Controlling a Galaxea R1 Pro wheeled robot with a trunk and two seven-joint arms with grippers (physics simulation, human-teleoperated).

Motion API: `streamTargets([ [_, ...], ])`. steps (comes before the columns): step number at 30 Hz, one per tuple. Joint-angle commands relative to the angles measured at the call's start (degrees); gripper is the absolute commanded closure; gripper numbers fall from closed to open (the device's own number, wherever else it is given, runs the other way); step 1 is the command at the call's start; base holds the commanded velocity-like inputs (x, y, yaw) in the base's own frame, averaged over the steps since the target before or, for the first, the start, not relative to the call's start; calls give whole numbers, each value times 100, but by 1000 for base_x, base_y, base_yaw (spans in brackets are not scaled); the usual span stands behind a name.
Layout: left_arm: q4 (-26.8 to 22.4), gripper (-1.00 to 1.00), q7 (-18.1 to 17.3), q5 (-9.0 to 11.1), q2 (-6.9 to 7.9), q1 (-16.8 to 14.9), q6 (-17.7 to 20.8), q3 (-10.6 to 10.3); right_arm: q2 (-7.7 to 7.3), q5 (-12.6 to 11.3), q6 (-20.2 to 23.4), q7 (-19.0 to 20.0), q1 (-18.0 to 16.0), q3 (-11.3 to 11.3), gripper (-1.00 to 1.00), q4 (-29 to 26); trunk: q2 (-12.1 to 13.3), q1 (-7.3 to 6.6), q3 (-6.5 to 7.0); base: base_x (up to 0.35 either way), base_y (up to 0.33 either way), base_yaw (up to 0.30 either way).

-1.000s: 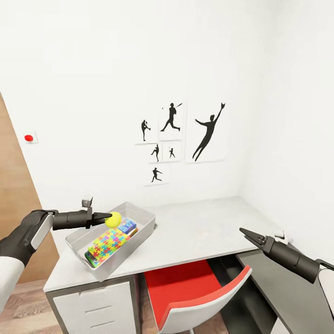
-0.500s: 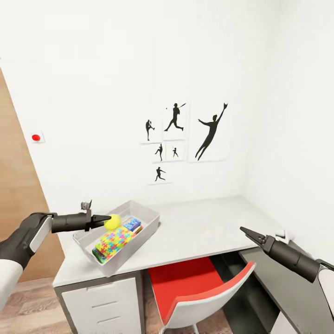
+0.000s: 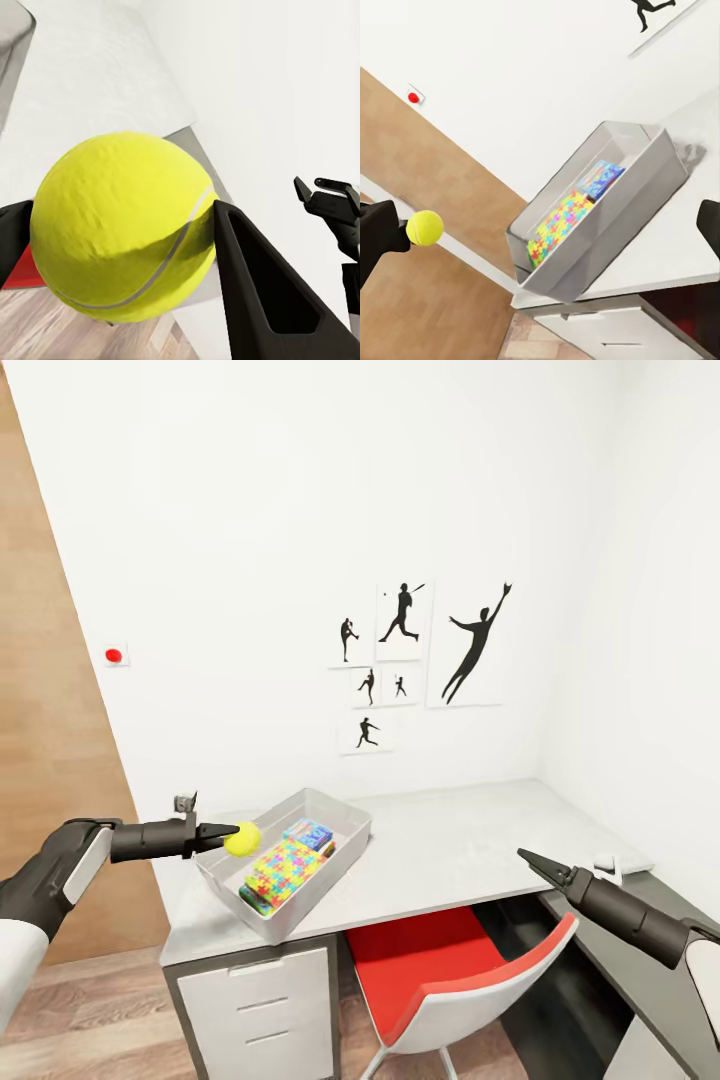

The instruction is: Put all the toys in the child's room - the three board games (two on the bed and one on the table), the two jigsaw puzzles on the table, and the tennis ball on the table - inside the toy box on the table in the child's room.

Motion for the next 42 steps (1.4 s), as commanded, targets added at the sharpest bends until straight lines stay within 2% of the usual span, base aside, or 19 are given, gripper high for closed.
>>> streamTargets([
  [1, 5, 100, -35, 3, 6, -2, 11, -15, 1, 7, 28, 20, -2, -6, -100, -1, -5, 2, -3, -2, 279, 0],
  [12, 2, 100, -35, 3, 42, 3, -1, -15, 1, 2, 27, 28, -2, -21, -100, -1, -5, 2, -3, 21, 279, 158],
  [21, 5, 100, -35, 3, 93, 6, -16, -14, -6, -1, 27, 44, -4, -43, -100, 11, -5, 2, -9, 166, 248, 104],
  [33, 2, 100, -35, 3, 94, 6, -26, -14, -8, -8, 36, 55, -3, -54, -100, 43, -5, 2, 22, 240, 153, -153],
  [42, 5, 100, -35, 7, 94, 24, -25, -14, -8, -7, 41, 36, -3, -63, -100, 38, -5, 2, 24, 47, 14, -33],
])
